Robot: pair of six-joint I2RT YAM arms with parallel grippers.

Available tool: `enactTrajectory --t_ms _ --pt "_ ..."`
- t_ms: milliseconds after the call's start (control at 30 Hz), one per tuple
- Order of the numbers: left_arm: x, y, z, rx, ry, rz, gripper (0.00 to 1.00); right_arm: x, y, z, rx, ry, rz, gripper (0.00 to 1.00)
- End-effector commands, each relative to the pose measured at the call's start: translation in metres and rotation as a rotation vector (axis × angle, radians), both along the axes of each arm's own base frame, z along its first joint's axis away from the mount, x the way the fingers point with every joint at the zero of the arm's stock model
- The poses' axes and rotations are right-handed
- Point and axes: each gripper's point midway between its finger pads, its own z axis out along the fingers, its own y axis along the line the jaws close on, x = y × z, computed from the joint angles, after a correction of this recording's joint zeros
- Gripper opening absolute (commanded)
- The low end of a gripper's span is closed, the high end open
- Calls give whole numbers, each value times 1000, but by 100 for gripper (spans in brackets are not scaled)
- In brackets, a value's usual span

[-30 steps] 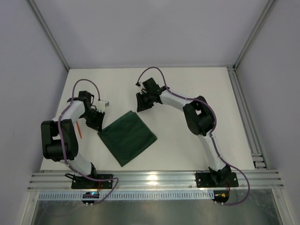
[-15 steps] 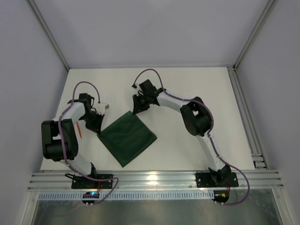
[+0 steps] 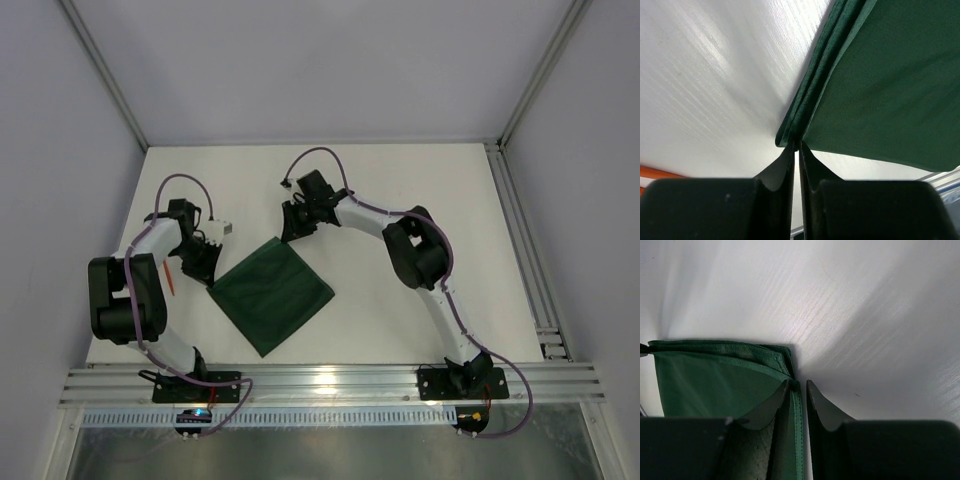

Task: Fold the napkin into a case and place the utensils inside
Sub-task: Pick up the top corner of the square-folded napkin from the center of the board.

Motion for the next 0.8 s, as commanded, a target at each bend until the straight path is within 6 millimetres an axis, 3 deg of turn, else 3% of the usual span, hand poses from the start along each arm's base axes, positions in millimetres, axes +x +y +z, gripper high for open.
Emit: enactTrajectory --t_ms 0,167,300,367,667,767 --pt "7 4 5 9 -35 -10 8 2 6 -7 5 3 0 24" --pt "7 6 5 16 -35 -11 8 -3 7 -13 10 29 9 23" --pt "8 3 8 0 -38 -12 11 -7 7 -14 20 40 16 8" --pt "10 2 12 -8 -48 -9 16 -5 9 -7 32 24 16 4" --pt "10 -5 47 -92 -83 -1 33 2 20 39 105 -64 18 4" --pt "5 0 47 -95 -67 22 35 -1 26 48 111 -98 36 4"
